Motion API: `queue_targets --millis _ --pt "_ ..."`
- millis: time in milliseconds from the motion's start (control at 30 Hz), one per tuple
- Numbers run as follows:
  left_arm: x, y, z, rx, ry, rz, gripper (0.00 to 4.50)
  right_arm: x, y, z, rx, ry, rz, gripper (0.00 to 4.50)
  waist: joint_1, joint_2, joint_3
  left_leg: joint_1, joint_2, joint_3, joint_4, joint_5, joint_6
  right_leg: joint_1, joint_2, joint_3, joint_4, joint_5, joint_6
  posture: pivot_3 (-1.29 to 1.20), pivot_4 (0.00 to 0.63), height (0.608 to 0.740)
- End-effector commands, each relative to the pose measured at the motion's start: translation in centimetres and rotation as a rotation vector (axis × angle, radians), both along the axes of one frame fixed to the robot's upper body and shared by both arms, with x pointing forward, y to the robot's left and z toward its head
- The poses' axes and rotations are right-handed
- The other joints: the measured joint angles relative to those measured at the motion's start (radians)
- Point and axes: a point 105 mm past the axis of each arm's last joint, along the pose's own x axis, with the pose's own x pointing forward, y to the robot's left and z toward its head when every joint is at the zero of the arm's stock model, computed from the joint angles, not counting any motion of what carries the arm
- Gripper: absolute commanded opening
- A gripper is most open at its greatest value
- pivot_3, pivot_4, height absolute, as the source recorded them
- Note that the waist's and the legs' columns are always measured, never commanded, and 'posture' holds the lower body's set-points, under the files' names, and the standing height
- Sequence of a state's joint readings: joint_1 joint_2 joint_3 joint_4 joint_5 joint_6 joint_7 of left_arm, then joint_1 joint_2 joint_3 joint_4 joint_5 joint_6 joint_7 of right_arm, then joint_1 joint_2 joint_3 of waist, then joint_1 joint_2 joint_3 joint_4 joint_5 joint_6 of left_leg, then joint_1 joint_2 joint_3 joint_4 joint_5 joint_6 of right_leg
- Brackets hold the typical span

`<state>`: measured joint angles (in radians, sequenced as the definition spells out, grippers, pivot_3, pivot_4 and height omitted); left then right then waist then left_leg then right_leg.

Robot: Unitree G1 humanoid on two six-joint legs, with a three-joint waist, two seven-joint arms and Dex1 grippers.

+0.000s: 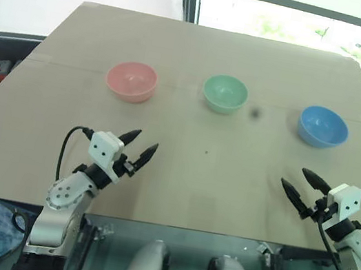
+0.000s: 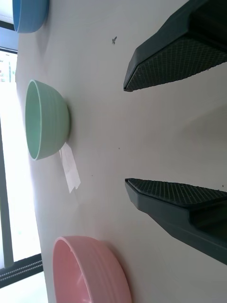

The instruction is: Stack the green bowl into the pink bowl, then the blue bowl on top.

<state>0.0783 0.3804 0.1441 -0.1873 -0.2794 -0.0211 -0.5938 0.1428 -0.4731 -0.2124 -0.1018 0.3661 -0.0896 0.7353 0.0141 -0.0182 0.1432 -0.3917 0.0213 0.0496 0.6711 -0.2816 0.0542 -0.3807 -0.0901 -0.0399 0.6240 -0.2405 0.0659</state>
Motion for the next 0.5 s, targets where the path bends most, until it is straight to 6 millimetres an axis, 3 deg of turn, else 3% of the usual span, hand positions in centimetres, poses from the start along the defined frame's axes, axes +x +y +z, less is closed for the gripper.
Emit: queue_targets --millis 33,500 --pt "0.16 -0.55 1.03 -0.015 -0.039 -0.029 3.09 0.09 -0.08 1.27 0.004 -0.054 0.011 3.30 0.000 0.000 0.000 0.000 0.000 0.000 0.000 0.000 0.000 0.000 0.000 0.000 0.000 0.000 0.000 0.00 0.150 0.740" --pt "0.54 -0.21 1.39 0.009 -0.046 -0.048 3.09 0.43 0.70 0.91 0.003 -0.051 0.049 3.30 0.000 0.000 0.000 0.000 0.000 0.000 0.000 0.001 -0.002 0.000 0.001 0.000 0.000 0.000 0.000 0.00 0.150 0.740"
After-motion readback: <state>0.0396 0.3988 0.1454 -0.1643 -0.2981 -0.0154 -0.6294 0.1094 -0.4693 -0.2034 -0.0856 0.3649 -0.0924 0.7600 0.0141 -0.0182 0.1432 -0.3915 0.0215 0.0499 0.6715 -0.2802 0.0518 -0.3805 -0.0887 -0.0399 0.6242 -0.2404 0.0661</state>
